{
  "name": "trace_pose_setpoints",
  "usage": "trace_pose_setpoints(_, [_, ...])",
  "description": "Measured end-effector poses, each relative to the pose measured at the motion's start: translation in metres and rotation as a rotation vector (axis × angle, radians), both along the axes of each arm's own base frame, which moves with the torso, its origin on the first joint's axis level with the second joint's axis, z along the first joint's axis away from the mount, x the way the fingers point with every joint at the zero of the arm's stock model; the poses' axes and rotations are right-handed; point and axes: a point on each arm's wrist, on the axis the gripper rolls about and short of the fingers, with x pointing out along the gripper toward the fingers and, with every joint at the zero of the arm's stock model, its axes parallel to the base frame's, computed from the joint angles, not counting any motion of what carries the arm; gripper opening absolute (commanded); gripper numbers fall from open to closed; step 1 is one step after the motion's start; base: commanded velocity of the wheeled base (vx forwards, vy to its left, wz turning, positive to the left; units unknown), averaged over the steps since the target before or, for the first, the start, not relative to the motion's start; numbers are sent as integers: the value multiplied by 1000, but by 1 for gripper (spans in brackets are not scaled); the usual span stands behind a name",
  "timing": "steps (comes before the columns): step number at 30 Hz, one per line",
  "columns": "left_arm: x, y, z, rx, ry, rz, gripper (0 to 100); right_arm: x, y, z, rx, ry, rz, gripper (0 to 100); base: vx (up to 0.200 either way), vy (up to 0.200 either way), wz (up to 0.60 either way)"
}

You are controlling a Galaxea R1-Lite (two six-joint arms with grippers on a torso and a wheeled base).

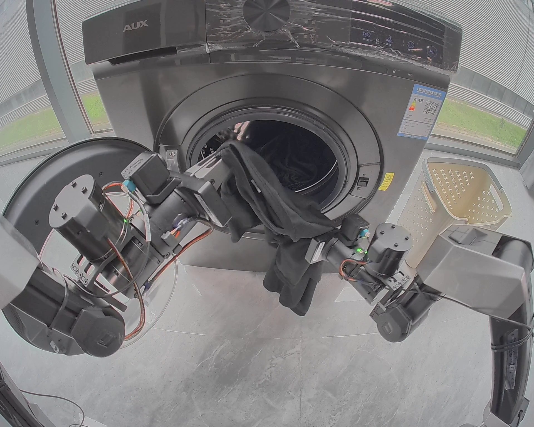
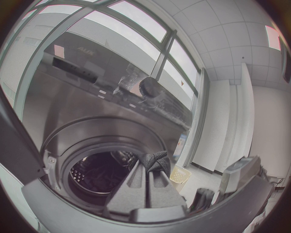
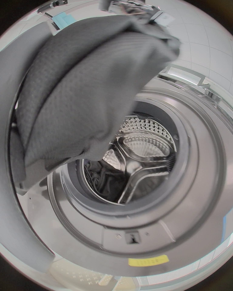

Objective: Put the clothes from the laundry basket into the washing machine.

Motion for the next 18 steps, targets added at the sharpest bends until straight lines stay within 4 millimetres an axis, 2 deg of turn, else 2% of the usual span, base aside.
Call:
trace_pose_setpoints(7, [13,15,-42,95,120,31,0,-16,-22,34,20,-35,-27,0,0,0,0])
trace_pose_setpoints(14, [25,13,-83,170,232,38,0,-41,-20,56,37,-56,7,0,0,0,0])
trace_pose_setpoints(15, [27,12,-89,180,247,38,100,-43,-19,60,41,-63,12,0,0,0,0])
trace_pose_setpoints(18, [30,10,-103,201,283,37,100,-48,-18,67,51,-79,21,0,0,0,0])
